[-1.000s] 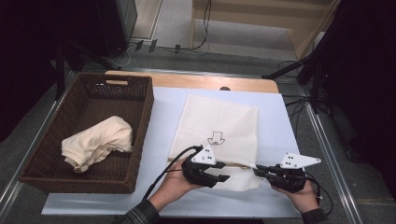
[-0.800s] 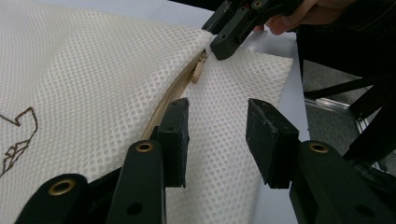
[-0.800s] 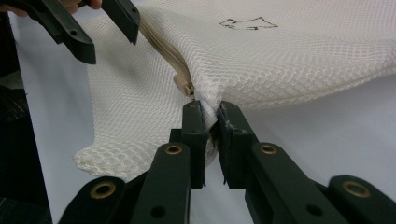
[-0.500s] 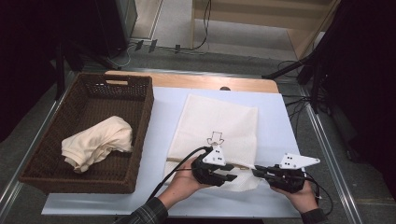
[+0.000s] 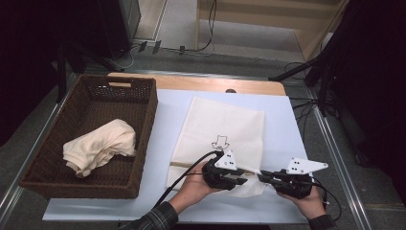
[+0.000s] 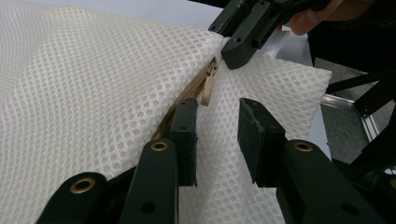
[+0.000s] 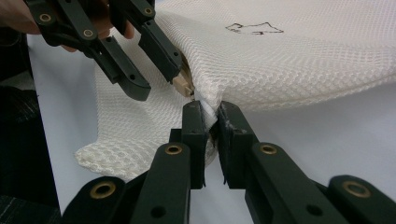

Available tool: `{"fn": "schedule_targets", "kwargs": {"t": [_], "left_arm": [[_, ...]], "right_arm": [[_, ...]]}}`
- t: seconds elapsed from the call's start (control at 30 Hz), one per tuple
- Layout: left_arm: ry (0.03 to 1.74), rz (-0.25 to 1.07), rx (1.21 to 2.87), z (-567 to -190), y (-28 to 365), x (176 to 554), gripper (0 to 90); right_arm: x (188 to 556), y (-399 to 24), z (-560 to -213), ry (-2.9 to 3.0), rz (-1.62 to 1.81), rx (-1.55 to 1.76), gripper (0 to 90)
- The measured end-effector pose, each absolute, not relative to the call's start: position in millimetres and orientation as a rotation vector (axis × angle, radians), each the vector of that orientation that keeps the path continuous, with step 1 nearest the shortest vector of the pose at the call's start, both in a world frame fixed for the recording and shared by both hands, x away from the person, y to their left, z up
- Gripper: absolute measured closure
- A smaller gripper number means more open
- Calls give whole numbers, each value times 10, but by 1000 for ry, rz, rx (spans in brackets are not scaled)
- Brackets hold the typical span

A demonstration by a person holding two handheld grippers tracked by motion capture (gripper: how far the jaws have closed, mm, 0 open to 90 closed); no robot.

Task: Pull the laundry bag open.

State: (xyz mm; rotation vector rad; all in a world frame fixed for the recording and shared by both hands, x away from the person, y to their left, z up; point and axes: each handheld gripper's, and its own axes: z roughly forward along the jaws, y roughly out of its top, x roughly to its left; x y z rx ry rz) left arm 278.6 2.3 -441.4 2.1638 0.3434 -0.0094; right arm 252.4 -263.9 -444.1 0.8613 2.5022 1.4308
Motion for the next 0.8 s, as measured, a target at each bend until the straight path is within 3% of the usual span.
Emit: {"fn": "schedule_targets", "kwargs": {"t": [0.33,0.8], "left_arm": [[335,-31,2160,-4430,-74,2788,688],[391,-51,2154,-4464,-138,2813,773]], "right_arm": [[2517,-2626,-4437,2505,1436,855,827],[2513,-2612,-4432,2501,1439,851,828]]}}
